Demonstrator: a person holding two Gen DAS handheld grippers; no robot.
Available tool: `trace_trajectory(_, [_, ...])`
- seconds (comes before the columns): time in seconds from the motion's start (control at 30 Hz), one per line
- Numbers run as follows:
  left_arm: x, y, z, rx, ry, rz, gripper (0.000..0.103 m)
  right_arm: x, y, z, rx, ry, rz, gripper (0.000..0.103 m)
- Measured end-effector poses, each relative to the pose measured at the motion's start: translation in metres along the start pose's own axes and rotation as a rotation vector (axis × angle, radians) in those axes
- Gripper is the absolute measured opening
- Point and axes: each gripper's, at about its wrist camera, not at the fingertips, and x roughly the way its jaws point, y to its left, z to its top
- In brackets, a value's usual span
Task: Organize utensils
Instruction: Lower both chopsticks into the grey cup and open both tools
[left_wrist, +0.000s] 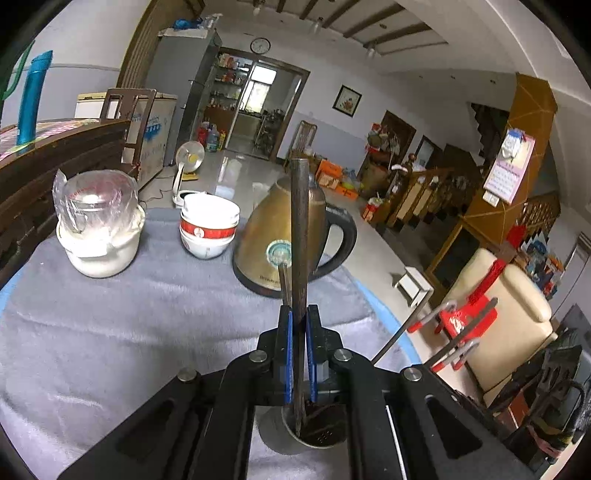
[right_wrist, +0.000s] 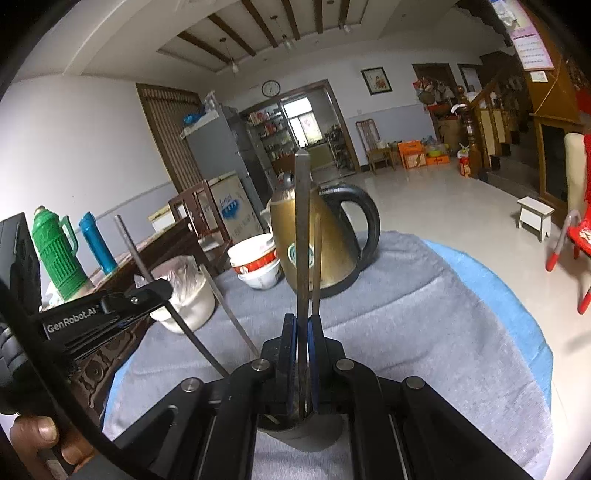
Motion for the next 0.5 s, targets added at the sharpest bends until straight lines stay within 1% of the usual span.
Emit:
trace_trajectory(0.27, [0.016, -0.003, -0.017, 0.031, 0.077, 0.004, 0.007, 0.015, -0.001, -0.013, -0.009, 0.068, -0.002, 0.007])
trace_trajectory(0.5, [0.023, -0.006, -0.025, 0.036, 0.122, 0.003, 0.007, 0.027, -0.004, -0.014, 0.016, 0.117, 0.002, 0.008])
